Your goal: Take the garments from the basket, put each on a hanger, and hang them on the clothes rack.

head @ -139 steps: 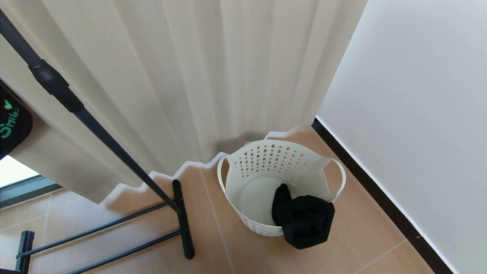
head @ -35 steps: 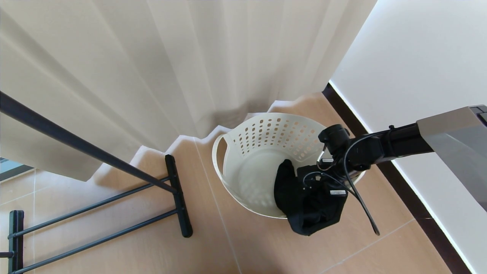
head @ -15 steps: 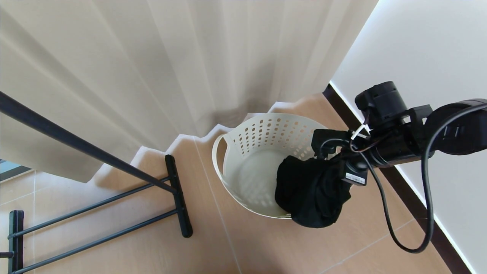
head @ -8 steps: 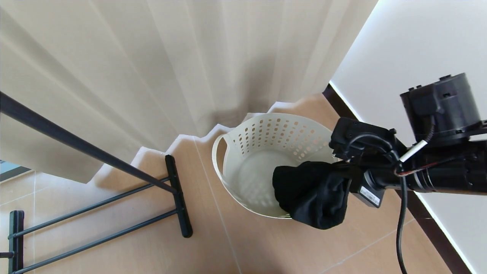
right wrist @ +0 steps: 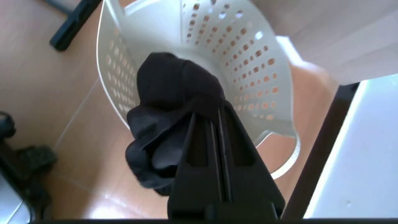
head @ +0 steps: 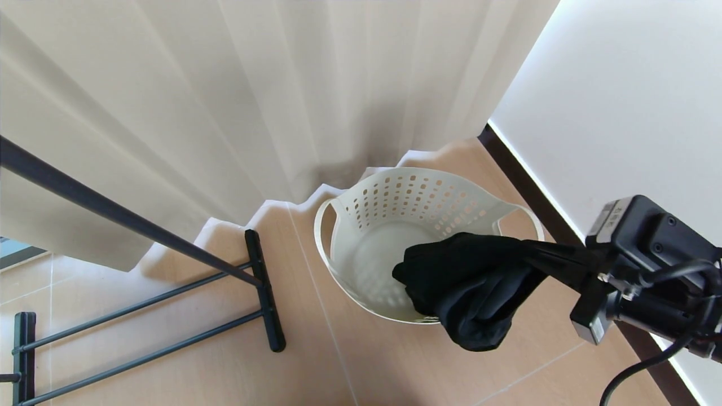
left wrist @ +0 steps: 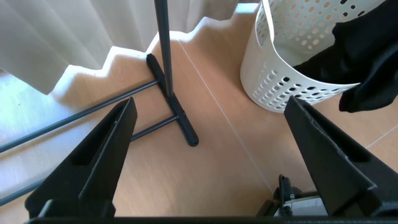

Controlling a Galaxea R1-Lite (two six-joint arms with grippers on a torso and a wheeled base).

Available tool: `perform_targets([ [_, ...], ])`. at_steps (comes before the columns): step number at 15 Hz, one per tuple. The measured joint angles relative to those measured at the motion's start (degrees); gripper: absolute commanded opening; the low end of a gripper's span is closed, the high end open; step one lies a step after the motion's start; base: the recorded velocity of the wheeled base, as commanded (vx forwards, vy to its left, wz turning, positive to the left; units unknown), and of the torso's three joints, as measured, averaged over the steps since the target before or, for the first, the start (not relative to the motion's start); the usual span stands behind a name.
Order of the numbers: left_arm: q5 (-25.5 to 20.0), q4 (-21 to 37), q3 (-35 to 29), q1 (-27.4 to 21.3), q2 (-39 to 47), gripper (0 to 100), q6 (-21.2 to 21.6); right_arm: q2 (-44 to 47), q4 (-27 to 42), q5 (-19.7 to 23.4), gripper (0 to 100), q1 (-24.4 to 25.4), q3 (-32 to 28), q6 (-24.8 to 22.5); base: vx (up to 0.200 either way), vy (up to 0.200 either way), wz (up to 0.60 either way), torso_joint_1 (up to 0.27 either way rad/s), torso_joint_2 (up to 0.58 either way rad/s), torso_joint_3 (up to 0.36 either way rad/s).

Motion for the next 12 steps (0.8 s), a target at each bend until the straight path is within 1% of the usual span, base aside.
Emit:
perform_targets([
  [2,0.02,0.0,0.0,-0.02,0.0,100,0.01,-1.65,-1.05,0.55,0,0.02,1.88,0.0,0.0,0.0,0.0,0.0,0.0,0.0],
  [5,-0.2,0.0,0.0,-0.05,0.0,100,0.23,-1.84,-1.49,0.57,0,-0.04,2.33,0.02,0.0,0.0,0.0,0.0,0.0,0.0],
  [12,-0.27,0.0,-0.06,-0.09,0.0,100,0.37,0.06,-1.54,0.6,0,-0.26,2.44,0.09,0.0,0.0,0.0,0.002,0.0,0.172],
])
